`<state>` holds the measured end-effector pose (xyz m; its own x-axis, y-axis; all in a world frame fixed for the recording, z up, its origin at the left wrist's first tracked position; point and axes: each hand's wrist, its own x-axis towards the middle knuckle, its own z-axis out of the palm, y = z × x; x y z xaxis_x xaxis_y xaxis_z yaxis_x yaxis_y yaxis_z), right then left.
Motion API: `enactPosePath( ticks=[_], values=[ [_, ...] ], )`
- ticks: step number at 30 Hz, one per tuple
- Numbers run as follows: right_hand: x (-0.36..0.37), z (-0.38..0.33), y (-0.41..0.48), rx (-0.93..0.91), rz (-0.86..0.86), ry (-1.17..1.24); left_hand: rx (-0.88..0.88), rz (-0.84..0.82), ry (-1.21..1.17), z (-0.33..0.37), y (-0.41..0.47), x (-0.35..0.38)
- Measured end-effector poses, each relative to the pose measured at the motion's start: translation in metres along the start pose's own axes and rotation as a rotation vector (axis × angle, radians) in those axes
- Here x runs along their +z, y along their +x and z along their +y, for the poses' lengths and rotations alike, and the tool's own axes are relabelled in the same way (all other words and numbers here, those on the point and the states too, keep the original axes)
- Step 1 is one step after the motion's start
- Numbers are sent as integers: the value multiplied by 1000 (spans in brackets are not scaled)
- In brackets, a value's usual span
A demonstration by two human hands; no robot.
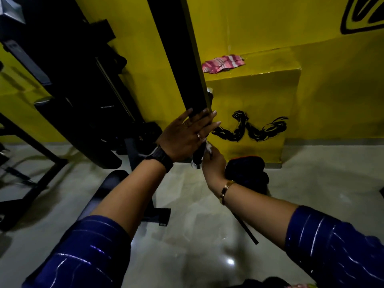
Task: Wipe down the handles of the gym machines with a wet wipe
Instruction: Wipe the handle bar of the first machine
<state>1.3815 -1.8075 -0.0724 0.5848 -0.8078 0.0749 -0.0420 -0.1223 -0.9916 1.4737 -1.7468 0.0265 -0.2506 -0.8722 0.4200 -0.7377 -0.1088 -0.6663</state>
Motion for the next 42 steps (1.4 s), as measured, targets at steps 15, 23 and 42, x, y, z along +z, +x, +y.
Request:
enactPosePath(
  ticks=[15,23,42],
  values=[
    [-15,-5,14,-19,-76,152,-62,-76,36,9,-1,-4],
    [-38,17,16,-115,-325,89,42,-110,175,9,51,-17],
    [-19,47,67,524,-736,238,-13,-266,259,22,60,-8]
  ],
)
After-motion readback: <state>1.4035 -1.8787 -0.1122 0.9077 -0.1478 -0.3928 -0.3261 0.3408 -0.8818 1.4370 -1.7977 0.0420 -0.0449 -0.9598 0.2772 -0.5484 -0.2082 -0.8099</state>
